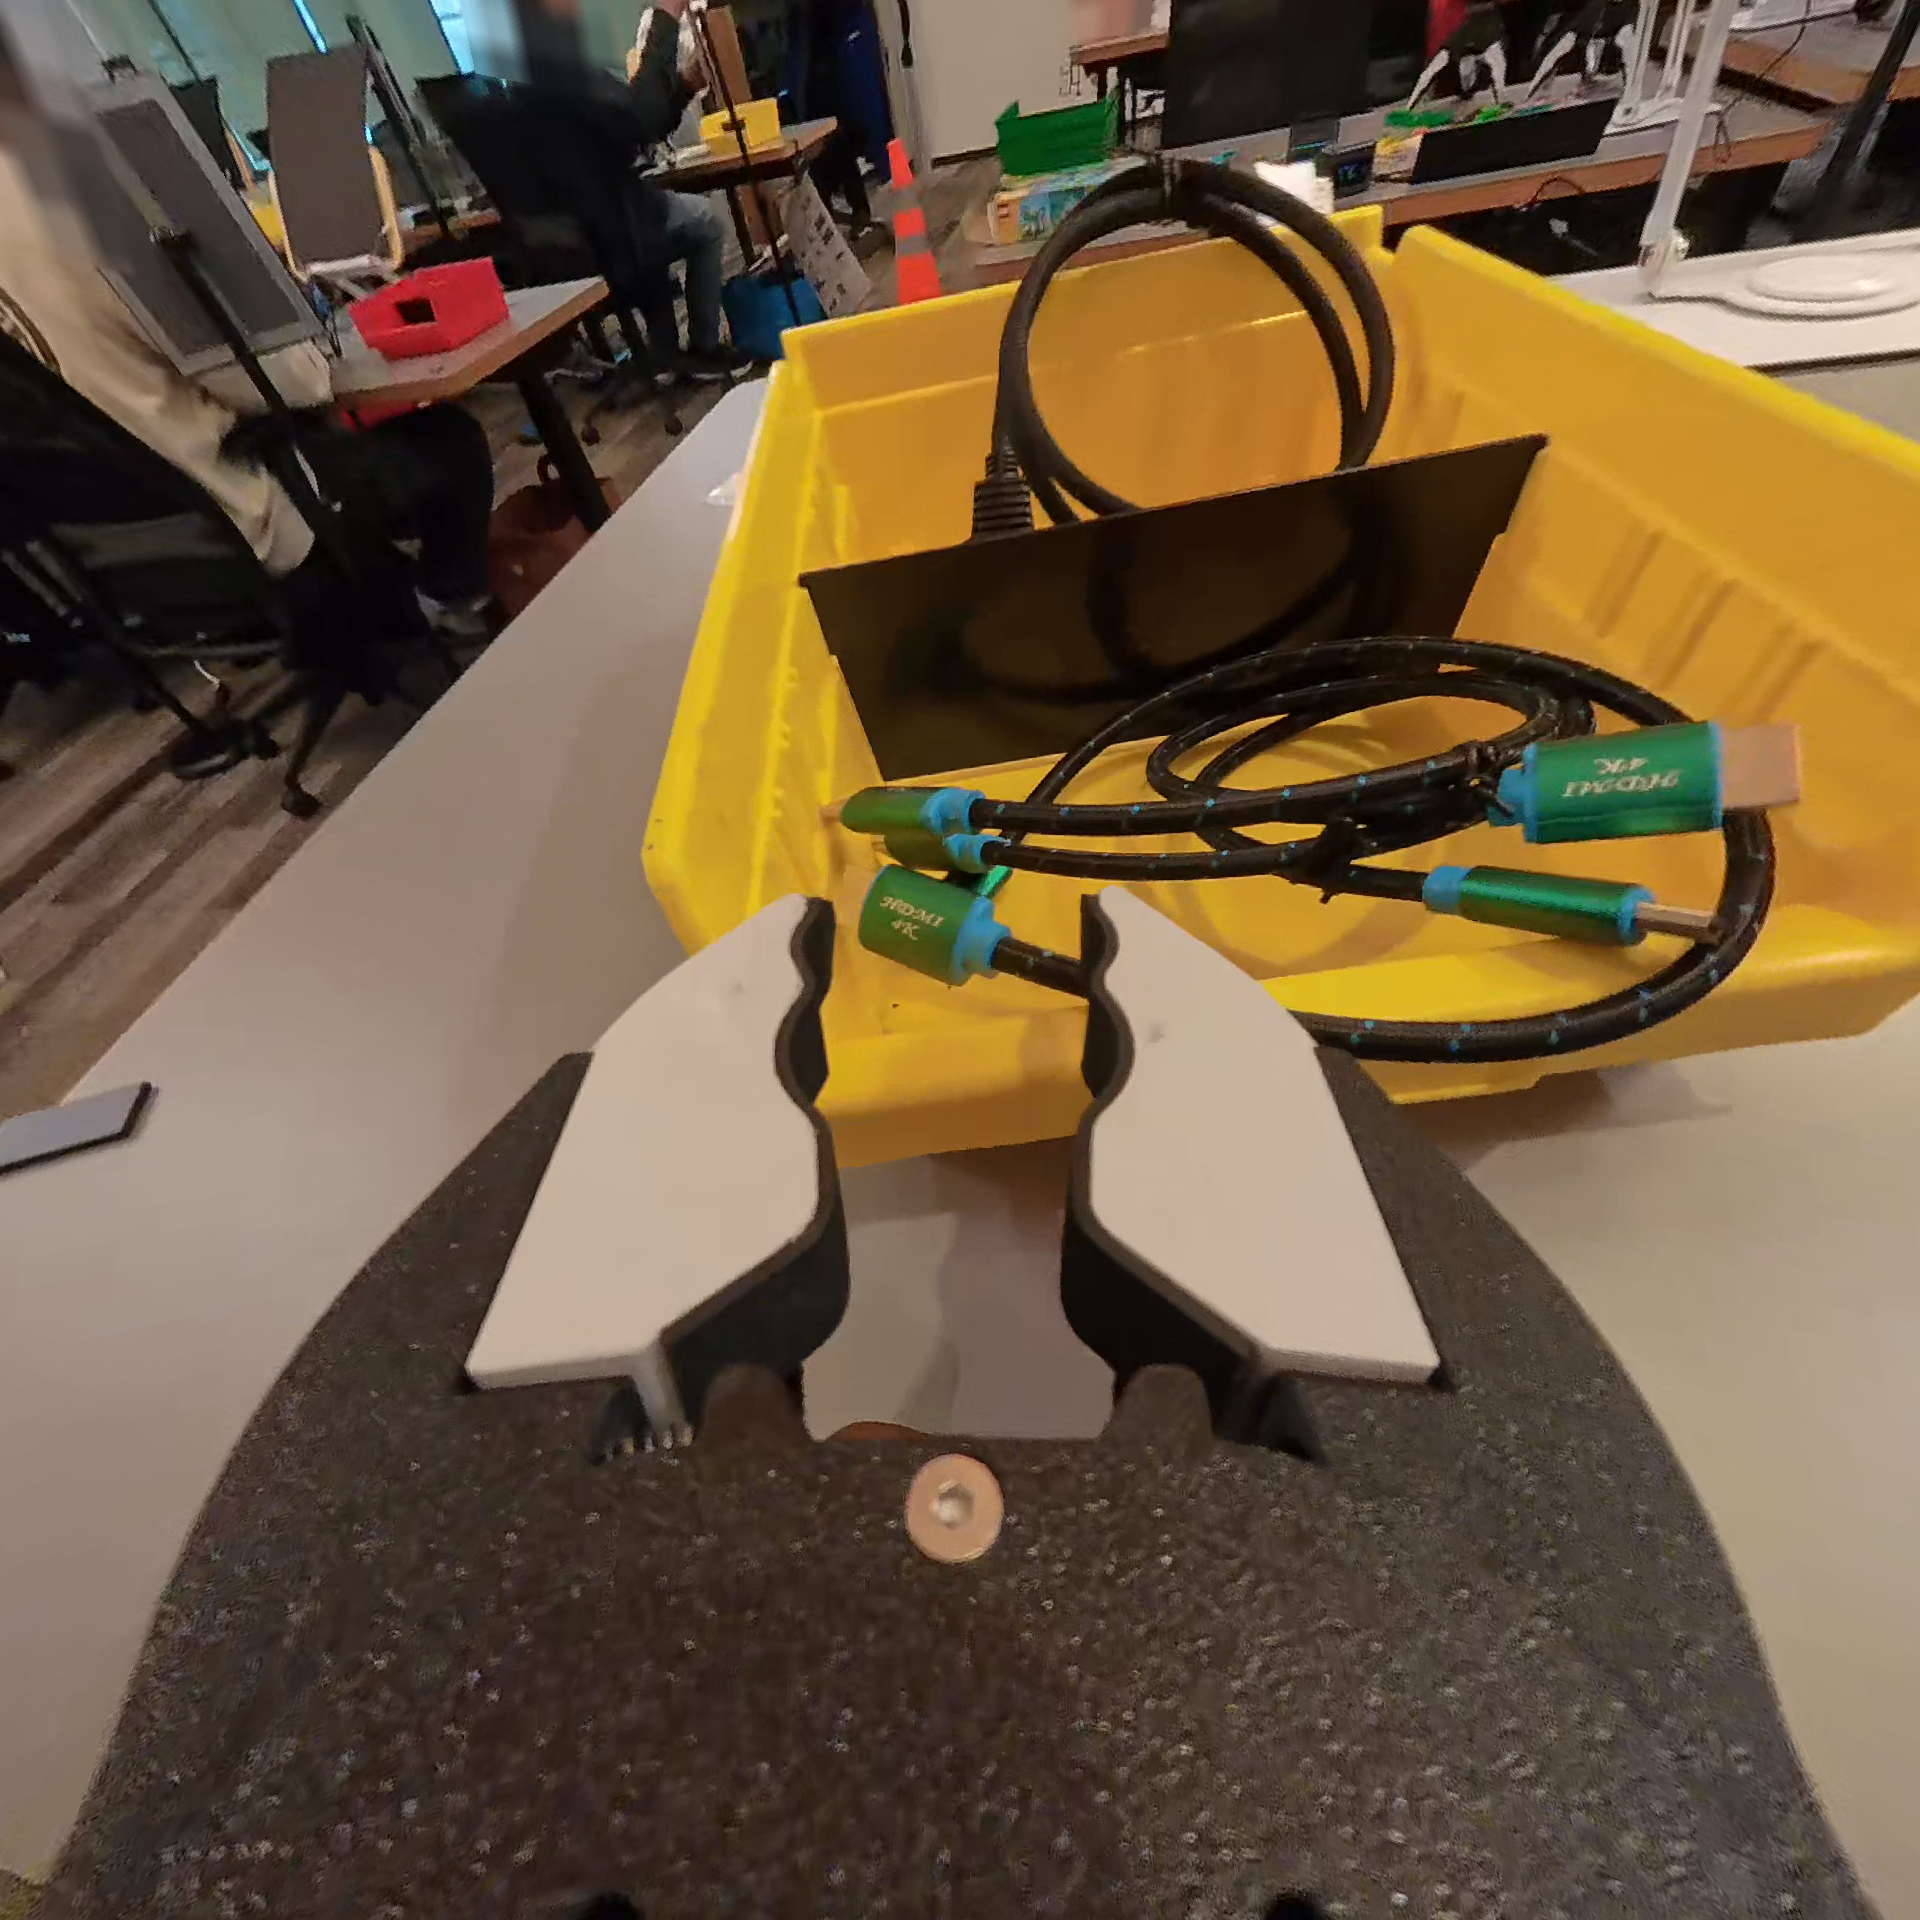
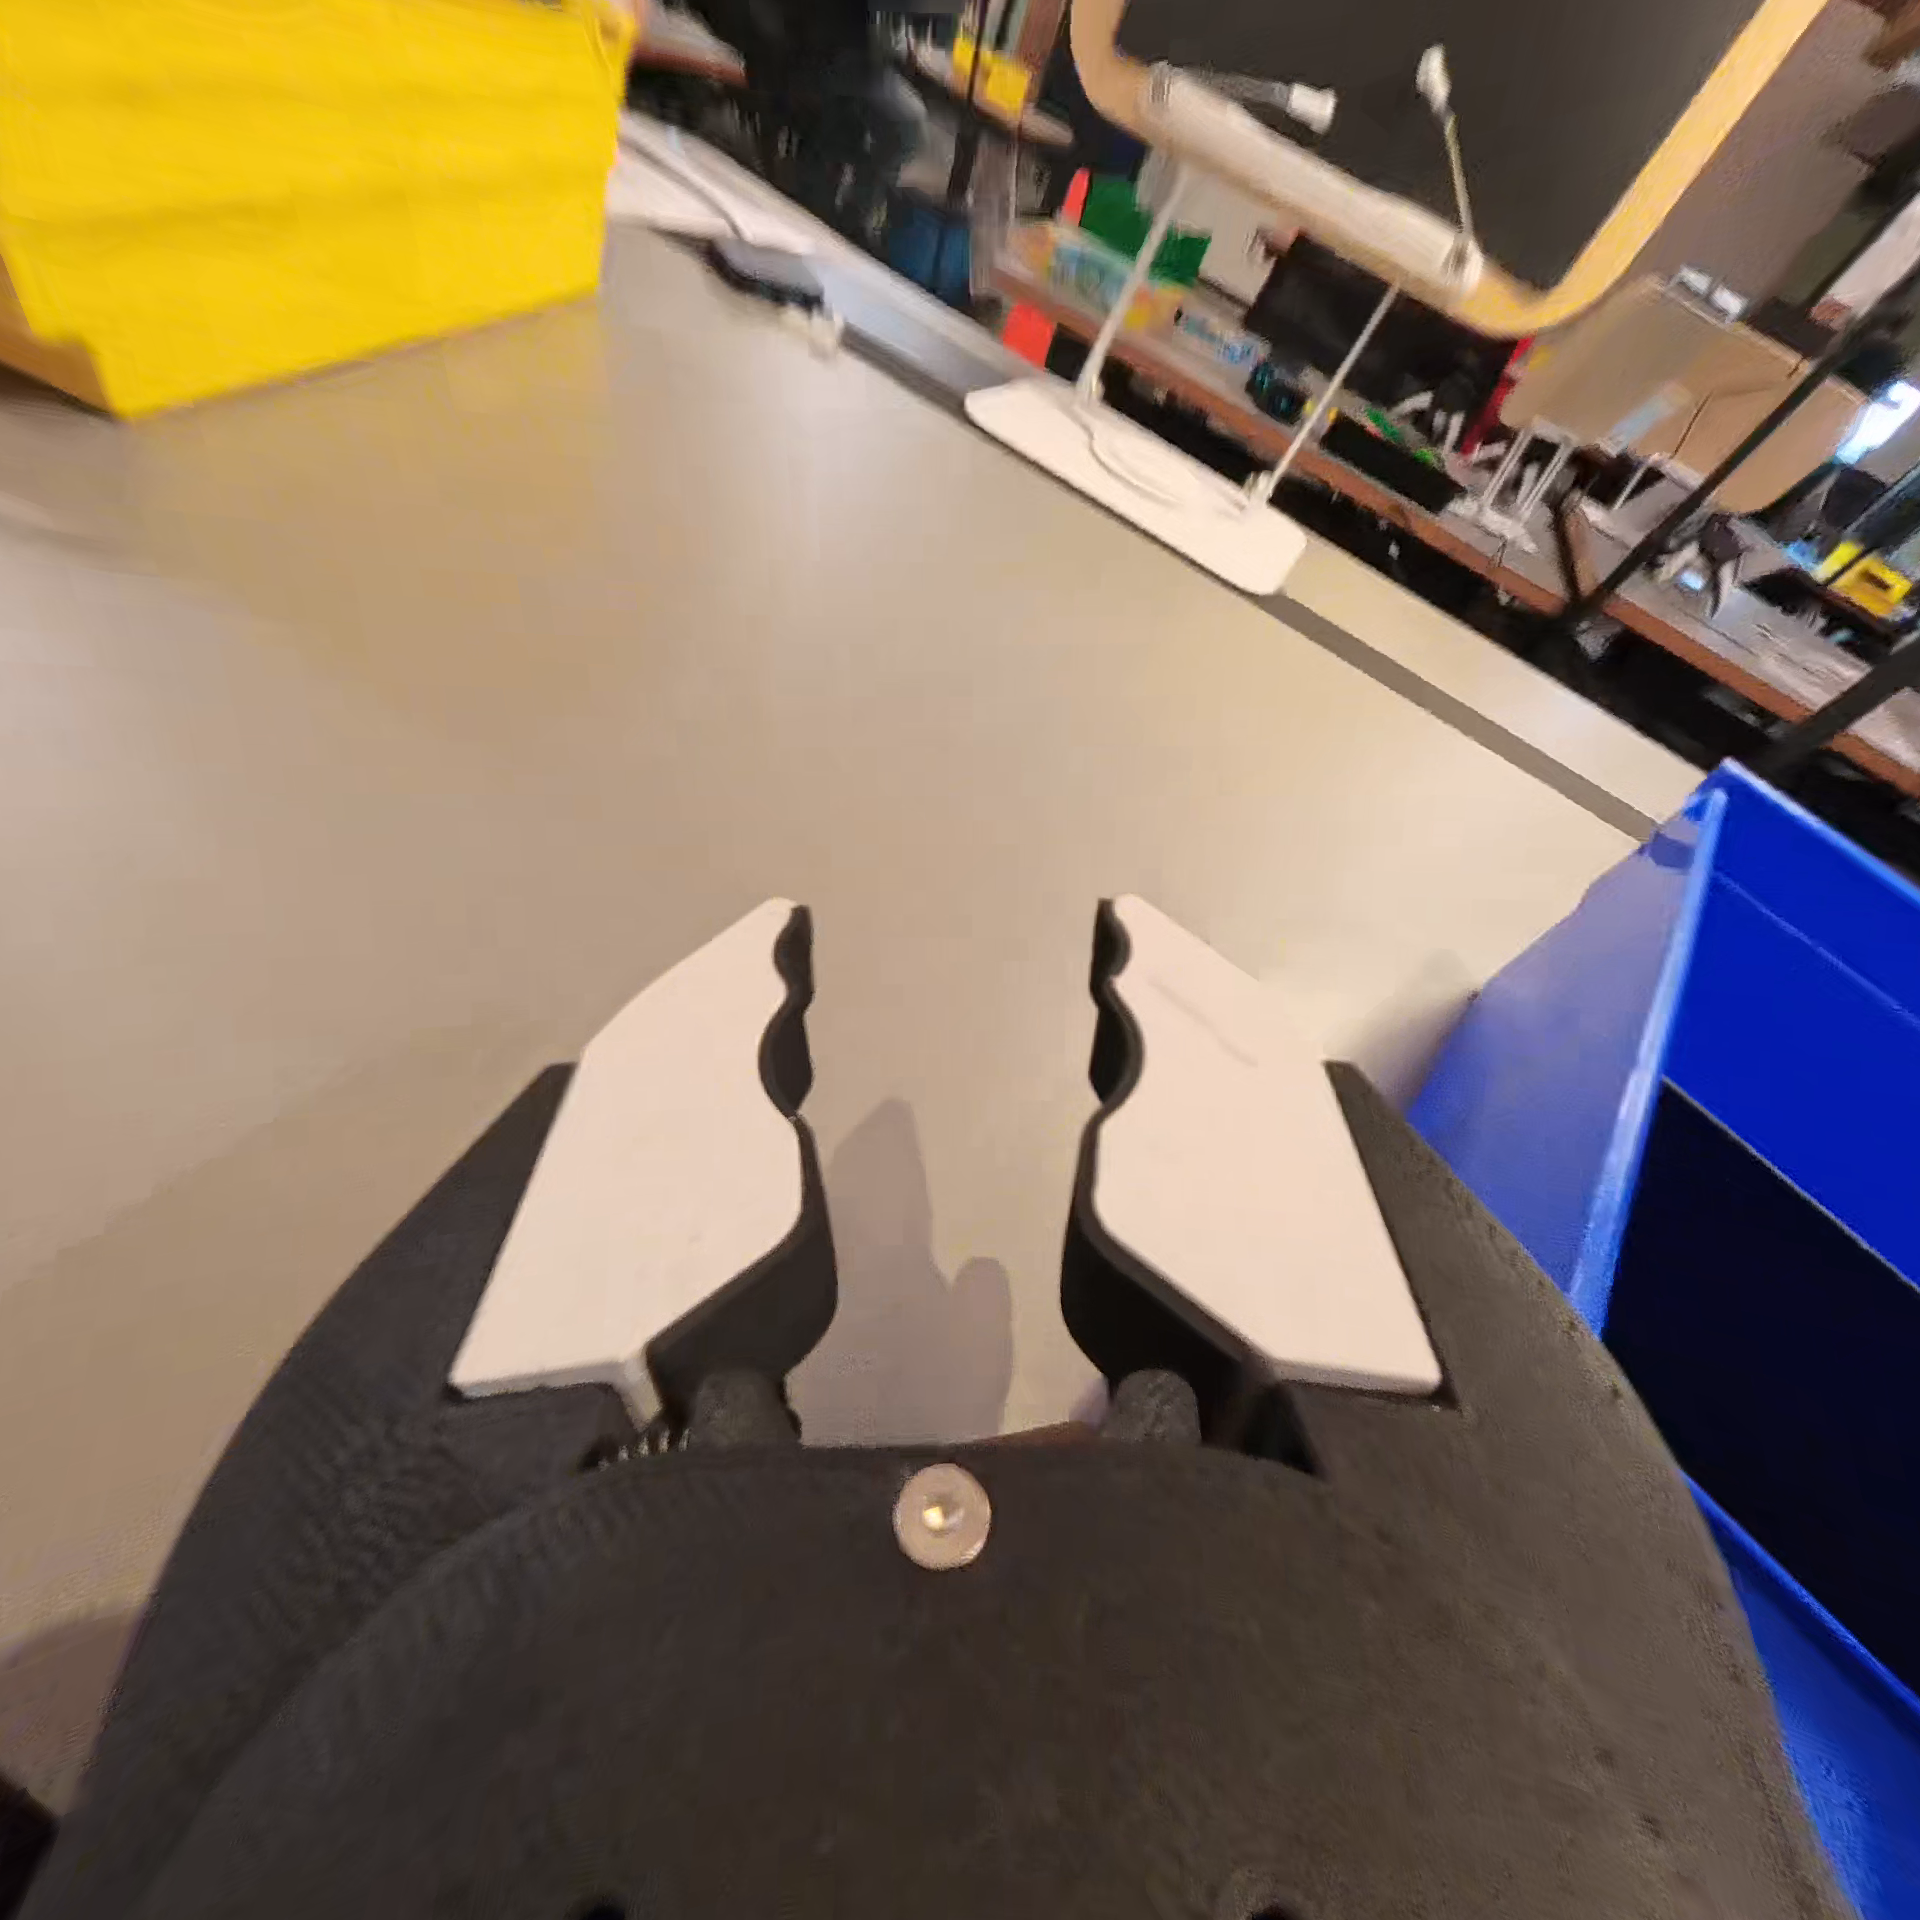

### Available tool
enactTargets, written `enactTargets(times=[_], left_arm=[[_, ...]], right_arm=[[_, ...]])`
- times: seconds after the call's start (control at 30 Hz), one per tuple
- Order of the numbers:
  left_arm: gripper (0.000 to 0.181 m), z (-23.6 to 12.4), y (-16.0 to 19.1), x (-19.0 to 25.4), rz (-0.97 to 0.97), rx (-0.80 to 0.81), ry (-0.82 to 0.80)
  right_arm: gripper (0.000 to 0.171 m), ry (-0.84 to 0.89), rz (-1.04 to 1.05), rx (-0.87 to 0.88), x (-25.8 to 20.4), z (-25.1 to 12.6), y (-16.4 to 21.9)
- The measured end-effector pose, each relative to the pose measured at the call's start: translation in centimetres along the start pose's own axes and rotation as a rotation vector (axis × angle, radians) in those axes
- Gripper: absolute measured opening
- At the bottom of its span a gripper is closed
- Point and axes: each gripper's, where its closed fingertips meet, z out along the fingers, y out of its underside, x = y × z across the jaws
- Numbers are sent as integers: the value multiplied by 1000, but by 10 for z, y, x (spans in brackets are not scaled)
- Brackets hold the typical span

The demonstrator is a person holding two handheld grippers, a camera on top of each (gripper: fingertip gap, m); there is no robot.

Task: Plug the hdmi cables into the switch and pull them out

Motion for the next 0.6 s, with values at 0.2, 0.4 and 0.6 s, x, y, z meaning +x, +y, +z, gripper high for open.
enactTargets(times=[0.2,0.4,0.6], left_arm=[[54,3,3,2,-23,-27,42],[58,7,8,9,64,-58,19],[58,3,3,10,113,-19,-19]], right_arm=[[51,55,17,-40,47,-2,20],[47,-115,114,-38,47,3,14],[46,-215,175,15,16,45,-36]])
